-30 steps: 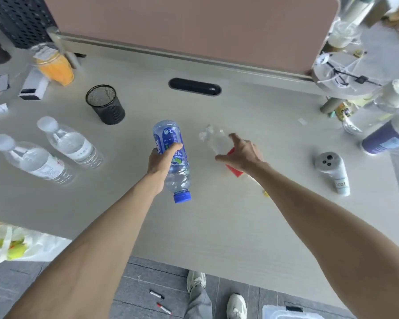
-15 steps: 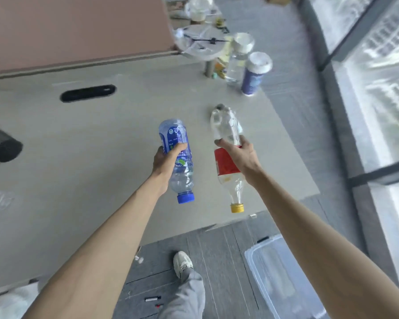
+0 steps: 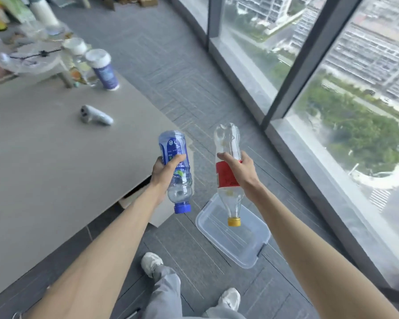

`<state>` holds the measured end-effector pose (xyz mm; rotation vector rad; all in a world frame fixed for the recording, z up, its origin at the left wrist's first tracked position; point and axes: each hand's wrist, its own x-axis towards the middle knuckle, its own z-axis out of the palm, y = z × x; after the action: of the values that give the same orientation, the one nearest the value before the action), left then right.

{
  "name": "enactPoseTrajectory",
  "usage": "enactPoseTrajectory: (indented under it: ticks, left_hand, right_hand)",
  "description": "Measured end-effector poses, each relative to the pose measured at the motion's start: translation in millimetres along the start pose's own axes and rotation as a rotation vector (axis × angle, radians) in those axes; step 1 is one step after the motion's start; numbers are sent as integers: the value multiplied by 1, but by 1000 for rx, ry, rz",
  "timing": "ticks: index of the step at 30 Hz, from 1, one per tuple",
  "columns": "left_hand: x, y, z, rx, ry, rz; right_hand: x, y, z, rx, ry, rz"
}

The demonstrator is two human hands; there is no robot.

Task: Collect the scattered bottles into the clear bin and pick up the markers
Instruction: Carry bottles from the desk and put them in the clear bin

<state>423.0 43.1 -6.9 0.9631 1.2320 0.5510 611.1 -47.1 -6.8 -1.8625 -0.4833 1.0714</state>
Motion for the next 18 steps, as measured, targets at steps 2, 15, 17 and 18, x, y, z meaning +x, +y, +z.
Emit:
enactPoseTrajectory:
  ticks: [2,15,17,18]
  left_hand:
    - [-3,-13,36,30,-45,1]
    - [70,-124,152,264,-250,-140]
    - [90,-140,154,289,-264,-155]
    - [101,-149,155,305,-277,-156]
  right_hand:
    - [-2,23,-39,42,28,29]
    - [39,180,-98,107,227,221]
    - [52,201,-95,107,254,238]
    - [60,212,-94,109,267,240]
